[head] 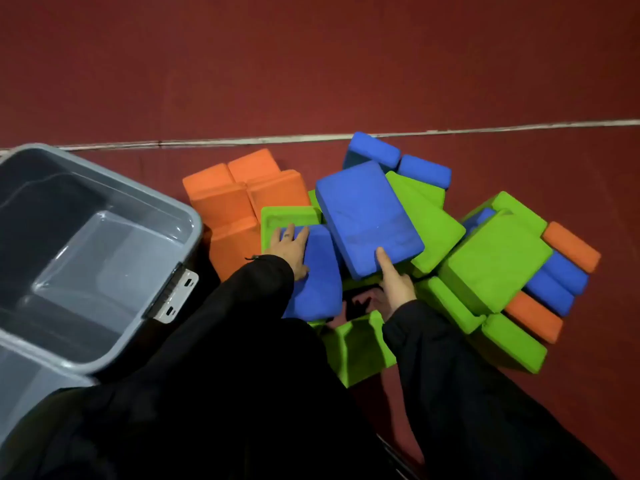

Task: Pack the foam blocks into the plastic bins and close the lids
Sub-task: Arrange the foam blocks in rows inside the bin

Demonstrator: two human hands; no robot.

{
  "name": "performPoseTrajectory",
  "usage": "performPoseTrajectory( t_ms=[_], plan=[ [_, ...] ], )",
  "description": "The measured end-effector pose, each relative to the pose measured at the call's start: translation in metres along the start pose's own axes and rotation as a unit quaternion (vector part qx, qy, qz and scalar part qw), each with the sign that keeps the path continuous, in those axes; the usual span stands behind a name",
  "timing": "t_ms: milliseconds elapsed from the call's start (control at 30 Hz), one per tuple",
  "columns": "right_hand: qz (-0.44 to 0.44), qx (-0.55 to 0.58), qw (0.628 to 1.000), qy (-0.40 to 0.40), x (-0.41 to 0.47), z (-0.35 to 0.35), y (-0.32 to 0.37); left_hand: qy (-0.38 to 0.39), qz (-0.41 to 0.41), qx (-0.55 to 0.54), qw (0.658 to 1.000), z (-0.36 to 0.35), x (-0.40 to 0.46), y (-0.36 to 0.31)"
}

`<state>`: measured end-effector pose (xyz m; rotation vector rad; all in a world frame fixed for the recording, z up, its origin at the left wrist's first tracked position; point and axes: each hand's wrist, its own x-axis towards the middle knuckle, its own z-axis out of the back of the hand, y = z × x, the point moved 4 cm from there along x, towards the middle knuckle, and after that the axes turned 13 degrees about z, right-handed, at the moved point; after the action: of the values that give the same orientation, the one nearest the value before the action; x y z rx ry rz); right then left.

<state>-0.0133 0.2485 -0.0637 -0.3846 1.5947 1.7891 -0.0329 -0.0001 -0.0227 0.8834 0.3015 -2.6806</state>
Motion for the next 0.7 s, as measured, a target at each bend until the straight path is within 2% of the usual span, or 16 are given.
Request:
performPoseTrajectory(
  t_ms=[100, 167, 233, 333, 467, 567, 700],
  plan=[
    [-0.007, 0.111, 0.993, 0.038, -0.026, -0.017, 0.025, -0.022, 0.045, 0.019, 0.999, 0.004, -0.001, 0.006],
    [-0.007, 0.154, 0.987, 0.052, -0.036, -0.022, 0.036, -0.007, 0.069, 0.031, 0.997, 0.005, -0.003, 0.008],
    [-0.013, 0.164, 0.985, 0.048, -0.040, -0.022, 0.046, 0.005, 0.077, 0.048, 0.996, 0.005, -0.009, 0.010],
    [-0.008, 0.170, 0.984, 0.043, -0.048, -0.019, 0.056, -0.015, 0.081, 0.044, 0.996, 0.006, -0.025, 0.014],
    [0.026, 0.138, 0.989, 0.055, -0.062, -0.013, 0.071, -0.028, 0.083, -0.066, 0.994, 0.027, -0.045, 0.022],
    [0.054, 0.171, 0.980, 0.088, -0.083, -0.010, 0.091, -0.039, 0.055, -0.159, 0.985, 0.055, -0.067, 0.030],
    [0.122, 0.183, 0.964, 0.151, -0.119, -0.017, 0.122, -0.119, 0.039, -0.221, 0.967, 0.100, -0.115, 0.052]
  ],
)
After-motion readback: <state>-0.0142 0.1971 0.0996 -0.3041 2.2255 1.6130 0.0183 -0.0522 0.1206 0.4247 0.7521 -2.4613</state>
